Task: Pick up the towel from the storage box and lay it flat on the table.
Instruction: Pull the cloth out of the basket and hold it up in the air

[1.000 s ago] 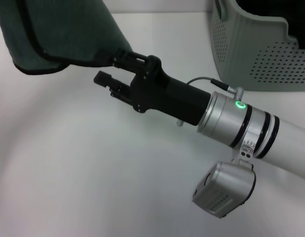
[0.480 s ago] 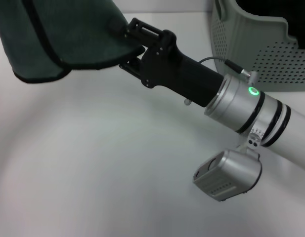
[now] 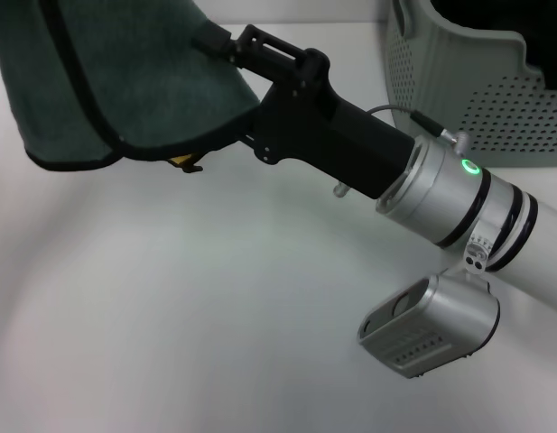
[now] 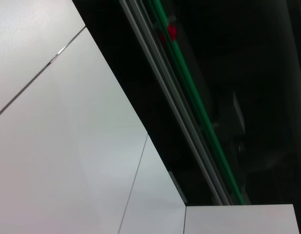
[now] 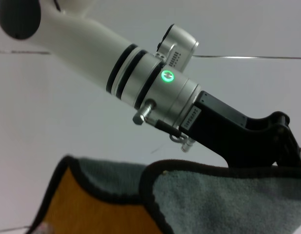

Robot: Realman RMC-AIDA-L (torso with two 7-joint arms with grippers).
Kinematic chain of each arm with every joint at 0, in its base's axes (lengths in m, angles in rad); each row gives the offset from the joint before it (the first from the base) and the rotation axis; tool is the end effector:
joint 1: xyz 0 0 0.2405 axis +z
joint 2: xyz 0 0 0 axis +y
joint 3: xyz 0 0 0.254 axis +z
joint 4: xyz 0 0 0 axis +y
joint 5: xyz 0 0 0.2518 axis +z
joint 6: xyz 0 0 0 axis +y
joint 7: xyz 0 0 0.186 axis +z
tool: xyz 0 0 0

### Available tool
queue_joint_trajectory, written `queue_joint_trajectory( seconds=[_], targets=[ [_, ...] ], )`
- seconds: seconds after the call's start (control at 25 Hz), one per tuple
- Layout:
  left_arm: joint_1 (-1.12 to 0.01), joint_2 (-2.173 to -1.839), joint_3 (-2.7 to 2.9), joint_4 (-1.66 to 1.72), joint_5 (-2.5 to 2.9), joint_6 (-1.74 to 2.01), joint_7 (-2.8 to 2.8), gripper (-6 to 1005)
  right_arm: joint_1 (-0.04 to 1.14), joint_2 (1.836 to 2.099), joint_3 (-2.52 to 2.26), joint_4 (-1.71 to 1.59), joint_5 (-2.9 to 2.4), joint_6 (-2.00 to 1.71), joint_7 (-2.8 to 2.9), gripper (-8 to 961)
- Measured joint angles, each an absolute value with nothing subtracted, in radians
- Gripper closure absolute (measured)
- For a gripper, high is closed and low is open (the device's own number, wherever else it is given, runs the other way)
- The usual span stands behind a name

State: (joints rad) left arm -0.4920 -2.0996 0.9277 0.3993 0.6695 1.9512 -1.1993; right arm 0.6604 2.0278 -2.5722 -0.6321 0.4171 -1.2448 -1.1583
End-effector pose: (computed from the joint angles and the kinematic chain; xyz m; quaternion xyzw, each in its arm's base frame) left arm -0.1910 0.3531 0.0813 -0.6316 -0.0782 -0.7410 0.2141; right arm 0.0711 0.3457 -0.1432 -0.6189 -0.5511 0.2481 0.5016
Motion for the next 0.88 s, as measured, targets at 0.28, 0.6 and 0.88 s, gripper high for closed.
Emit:
queue_joint_trajectory(
  seconds=[0.28,0.6,0.88],
  targets=[
    [-0.495,-2.100,0.941,0.396,0.666,1.951,-1.198,993,0.684,2.028,-2.593,-0.636,0.421,-1.234,-1.001,469],
    [-0.480,-2.100,0.936,0.396,0.659,1.951,-1.198,993,0.669,2.028,-2.464,-0.581,0.423,-1.310,-0.372,472],
    [-0.486,-2.097,0.940,0.397,0.645,1.951,-1.196,993,0.751,2.023,-2.427,-0.460,0.401,-1.295,0.282,472]
  ],
)
